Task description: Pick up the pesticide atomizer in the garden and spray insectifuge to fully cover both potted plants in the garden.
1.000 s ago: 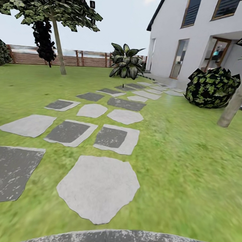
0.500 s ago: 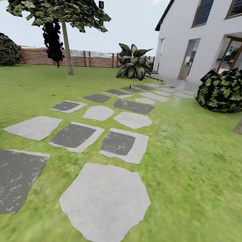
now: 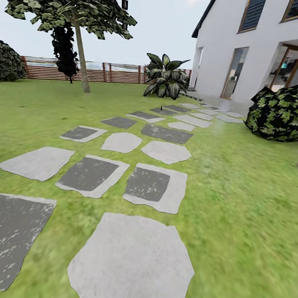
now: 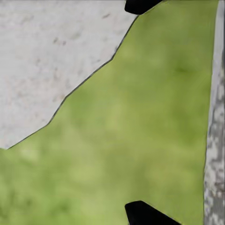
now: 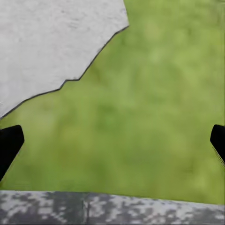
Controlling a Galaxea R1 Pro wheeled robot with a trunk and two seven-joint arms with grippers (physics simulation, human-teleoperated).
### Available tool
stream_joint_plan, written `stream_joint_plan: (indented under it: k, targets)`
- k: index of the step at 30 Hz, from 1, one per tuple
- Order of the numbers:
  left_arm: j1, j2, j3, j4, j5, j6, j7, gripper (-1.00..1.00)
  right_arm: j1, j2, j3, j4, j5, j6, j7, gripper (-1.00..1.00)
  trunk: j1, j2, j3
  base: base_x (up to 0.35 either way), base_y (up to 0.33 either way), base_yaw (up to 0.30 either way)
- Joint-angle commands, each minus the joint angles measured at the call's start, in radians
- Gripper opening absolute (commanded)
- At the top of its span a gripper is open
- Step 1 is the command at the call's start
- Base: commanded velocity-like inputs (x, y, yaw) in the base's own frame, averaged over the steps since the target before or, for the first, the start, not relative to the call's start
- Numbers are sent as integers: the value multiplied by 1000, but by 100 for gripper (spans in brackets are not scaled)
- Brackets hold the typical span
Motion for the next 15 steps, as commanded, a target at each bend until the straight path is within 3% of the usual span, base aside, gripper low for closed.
stream_joint_plan:
  k: [1,15]
  targets:
    - [-1,0,1,1,2,-3,0,100,0,0,0,0,0,-3,0,100,0,0,-1,338,83,0]
    - [-2,0,1,1,2,-3,0,100,-1,0,2,2,1,-3,0,100,0,0,-1,339,62,0]
